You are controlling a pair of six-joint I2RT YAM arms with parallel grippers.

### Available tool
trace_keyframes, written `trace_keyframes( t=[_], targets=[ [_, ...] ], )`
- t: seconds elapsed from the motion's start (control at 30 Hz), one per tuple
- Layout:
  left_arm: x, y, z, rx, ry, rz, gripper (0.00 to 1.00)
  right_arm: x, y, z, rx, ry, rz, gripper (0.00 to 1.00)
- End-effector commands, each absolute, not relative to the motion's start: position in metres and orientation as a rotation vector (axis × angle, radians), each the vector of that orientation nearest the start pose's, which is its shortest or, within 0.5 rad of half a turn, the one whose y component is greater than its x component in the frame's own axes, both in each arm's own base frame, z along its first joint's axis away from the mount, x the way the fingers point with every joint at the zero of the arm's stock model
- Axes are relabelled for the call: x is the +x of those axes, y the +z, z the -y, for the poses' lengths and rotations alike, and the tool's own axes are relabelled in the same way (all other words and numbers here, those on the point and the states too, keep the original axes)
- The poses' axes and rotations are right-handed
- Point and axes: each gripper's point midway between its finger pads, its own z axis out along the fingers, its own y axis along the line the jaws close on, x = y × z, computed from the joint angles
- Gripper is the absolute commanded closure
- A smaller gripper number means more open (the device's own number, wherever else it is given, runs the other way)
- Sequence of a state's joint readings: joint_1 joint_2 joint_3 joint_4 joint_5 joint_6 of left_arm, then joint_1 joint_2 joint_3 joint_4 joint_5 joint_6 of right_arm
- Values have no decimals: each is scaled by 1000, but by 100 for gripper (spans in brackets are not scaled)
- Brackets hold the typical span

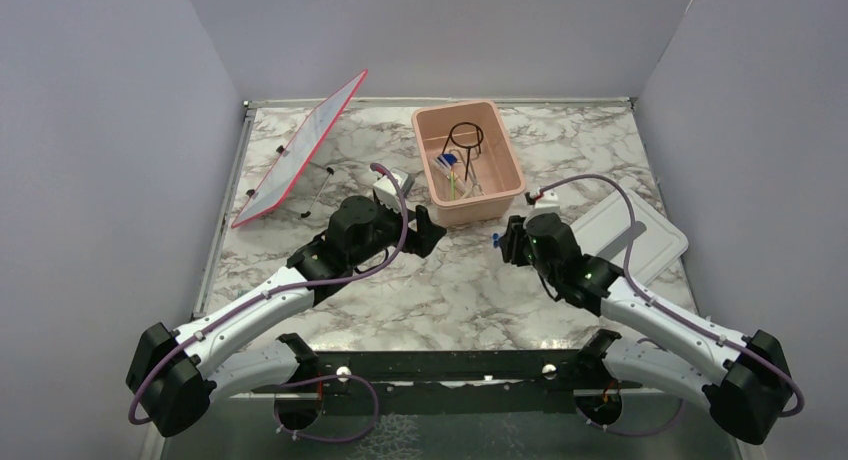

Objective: Organize the chemistry lab equipment

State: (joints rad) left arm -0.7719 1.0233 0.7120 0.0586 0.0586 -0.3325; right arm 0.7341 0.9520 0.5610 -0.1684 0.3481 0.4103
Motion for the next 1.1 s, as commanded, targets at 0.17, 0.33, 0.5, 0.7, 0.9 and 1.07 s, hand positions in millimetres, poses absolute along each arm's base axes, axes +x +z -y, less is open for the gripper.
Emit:
trace_keyframes(
  t=[0.17,0.33,0.5,0.7,0.9,1.07],
  targets=[
    [247,226,269,435,-815,-1822,20,266,147,-144,151,128,-2179,74],
    [246,224,269,429,-824,-1831,20,280,130,-137,244,107,-2273,78],
    [244,220,270,423,-839,-1842,20,283,115,-152,196,164,-2350,81],
    [242,218,270,419,-851,-1845,20,275,98,-164,147,216,-2431,83],
    [242,217,270,421,-849,-1849,20,267,98,-167,128,251,-2462,84],
    [242,217,271,420,-854,-1847,20,268,102,-162,138,232,-2441,84]
  ],
)
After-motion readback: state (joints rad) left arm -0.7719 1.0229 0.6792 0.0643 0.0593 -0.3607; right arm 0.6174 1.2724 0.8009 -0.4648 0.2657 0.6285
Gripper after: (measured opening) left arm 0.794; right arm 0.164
